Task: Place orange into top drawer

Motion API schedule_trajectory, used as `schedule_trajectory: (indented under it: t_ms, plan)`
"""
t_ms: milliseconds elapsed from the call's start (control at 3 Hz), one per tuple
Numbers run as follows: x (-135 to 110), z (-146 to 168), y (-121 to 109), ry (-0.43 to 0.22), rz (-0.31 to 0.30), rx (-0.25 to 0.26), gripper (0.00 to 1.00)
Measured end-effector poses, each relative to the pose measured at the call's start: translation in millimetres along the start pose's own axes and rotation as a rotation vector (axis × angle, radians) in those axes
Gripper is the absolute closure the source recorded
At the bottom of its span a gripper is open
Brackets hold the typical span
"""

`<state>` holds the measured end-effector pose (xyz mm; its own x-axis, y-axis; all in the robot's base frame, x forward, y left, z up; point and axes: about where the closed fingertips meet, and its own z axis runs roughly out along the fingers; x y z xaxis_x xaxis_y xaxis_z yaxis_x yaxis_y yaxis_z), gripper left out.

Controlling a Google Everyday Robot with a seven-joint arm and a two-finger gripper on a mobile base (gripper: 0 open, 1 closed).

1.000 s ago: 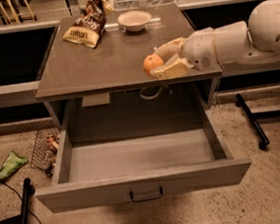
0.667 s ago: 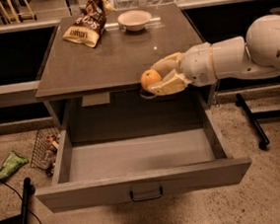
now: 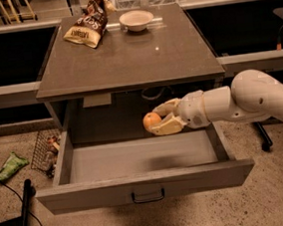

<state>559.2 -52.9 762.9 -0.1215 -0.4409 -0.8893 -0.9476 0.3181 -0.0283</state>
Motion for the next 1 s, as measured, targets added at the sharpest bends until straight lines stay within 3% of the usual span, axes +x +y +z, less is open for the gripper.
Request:
schedule_trajectory:
  t_ms: [333, 1000]
  plan:
    - [41.0, 15.8, -11.8, 0.039, 0.062, 0.015, 1.0]
    - [94.5, 42.3, -34.2, 0.126, 0.148, 0.015, 1.0]
